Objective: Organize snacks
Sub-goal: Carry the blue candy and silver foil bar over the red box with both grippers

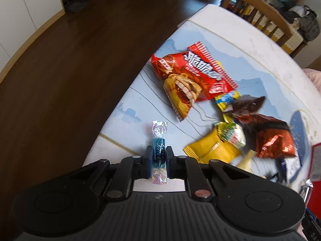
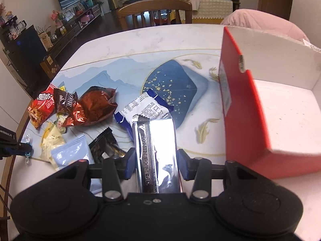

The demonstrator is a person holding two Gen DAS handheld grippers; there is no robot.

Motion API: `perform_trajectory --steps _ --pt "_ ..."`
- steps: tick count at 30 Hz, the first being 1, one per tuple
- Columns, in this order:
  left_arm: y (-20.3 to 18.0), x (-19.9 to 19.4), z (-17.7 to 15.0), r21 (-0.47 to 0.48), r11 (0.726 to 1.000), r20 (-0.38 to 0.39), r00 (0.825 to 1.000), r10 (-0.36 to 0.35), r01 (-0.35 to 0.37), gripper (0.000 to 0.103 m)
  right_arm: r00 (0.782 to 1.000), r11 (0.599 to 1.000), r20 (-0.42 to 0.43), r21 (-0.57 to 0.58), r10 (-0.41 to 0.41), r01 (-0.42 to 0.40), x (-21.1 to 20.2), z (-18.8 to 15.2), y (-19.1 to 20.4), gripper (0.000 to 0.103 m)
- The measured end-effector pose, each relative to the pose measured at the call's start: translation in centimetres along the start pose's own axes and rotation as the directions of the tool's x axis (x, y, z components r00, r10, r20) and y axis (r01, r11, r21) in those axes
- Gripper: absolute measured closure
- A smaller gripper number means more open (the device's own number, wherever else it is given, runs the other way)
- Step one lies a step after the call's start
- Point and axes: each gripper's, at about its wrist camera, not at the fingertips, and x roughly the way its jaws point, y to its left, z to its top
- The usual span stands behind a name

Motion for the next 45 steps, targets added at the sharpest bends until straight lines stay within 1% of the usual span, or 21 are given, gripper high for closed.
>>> perform_trajectory --steps 5,11,17,20,24,27,31,34,40,42,45 --pt "0.0 -2.7 -0.9 0.038 0.997 0.004 0.998 -0.065 0.065 0.09 1.0 1.0 0.029 0.005 -0.011 0.011 -2.9 -0.9 0.2 0.06" --pt "-1.4 -6.9 -1.8 0.14 0.979 0.01 0.988 -0.152 0.15 0.09 0.996 0.999 0.073 0.013 -0.041 0.041 -7.1 -1.3 0.4 0.06" --pt "-4.7 -10.5 -2.9 0.273 0.938 0.027 0.973 -0.229 0.213 0.09 0.989 0.997 0.129 0.006 -0.073 0.073 -10.9 -1.1 0.1 0.06" --pt "-7.0 -12.0 -3.7 0.324 0.915 0.023 0.965 -0.263 0.241 0.09 0.984 0.996 0.151 0.014 -0.091 0.09 -12.1 -0.4 -1.0 0.06" --pt "-10.8 -13.6 -4.6 0.389 0.879 0.006 0.953 -0.303 0.277 0.09 0.979 0.993 0.168 0.029 -0.115 0.111 -13.0 1.1 -3.6 0.06" --pt "-14.4 -14.2 -5.3 0.435 0.848 -0.012 0.944 -0.33 0.303 0.09 0.975 0.99 0.173 0.05 -0.136 0.13 -13.4 2.4 -6.4 0.06" --pt "-20.3 -14.6 -6.6 0.485 0.809 -0.041 0.933 -0.357 0.331 0.09 0.973 0.987 0.171 0.063 -0.154 0.145 -13.3 4.0 -10.7 0.06" --pt "-24.8 -14.3 -8.0 0.523 0.782 -0.065 0.931 -0.36 0.339 0.09 0.973 0.986 0.161 0.066 -0.164 0.155 -12.7 5.2 -13.7 0.06" --pt "-32.0 -12.7 -10.0 0.577 0.749 -0.091 0.938 -0.335 0.324 0.09 0.974 0.982 0.131 0.058 -0.188 0.181 -10.3 6.6 -19.0 0.06" --pt "-33.9 -11.8 -10.3 0.585 0.749 -0.095 0.943 -0.318 0.311 0.09 0.975 0.982 0.121 0.056 -0.185 0.179 -9.5 7.0 -20.2 0.06" --pt "-36.1 -10.5 -10.4 0.59 0.744 -0.112 0.945 -0.308 0.313 0.09 0.977 0.982 0.109 0.065 -0.181 0.175 -8.3 7.6 -22.0 0.06"
